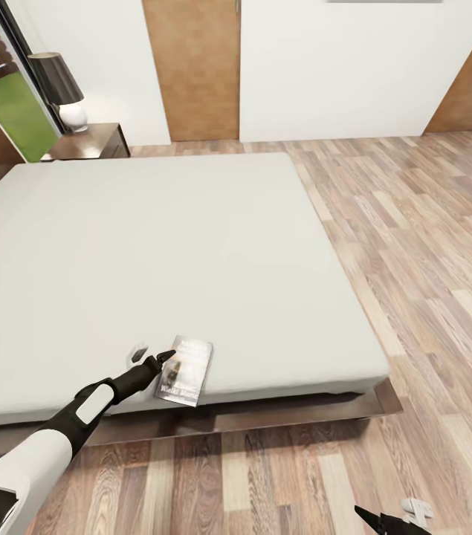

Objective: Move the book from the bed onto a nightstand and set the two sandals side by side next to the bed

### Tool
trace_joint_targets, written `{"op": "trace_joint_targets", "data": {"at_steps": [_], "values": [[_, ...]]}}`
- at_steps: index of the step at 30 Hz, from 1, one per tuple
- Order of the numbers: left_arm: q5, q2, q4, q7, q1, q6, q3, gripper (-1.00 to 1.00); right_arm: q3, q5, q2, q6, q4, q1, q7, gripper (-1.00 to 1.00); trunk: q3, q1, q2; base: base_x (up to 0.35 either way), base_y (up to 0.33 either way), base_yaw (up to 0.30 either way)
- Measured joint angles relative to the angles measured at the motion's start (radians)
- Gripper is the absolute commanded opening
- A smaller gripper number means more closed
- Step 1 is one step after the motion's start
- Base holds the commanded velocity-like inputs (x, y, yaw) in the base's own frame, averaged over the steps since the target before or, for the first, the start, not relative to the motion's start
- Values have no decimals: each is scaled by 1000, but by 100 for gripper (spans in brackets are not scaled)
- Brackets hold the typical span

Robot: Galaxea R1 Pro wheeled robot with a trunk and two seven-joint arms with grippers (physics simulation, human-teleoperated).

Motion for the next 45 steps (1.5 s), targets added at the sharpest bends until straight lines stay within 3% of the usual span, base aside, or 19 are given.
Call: {"op": "trace_joint_targets", "data": {"at_steps": [10,45], "values": [[0,0,0,0,0,-1,0,100,0,0,0,0,0,0,-1,100,0,0,0,219,0,0],[2,-1,0,0,0,-6,2,100,1,0,0,0,0,0,-2,100,0,0,0,14,-26,0]]}}
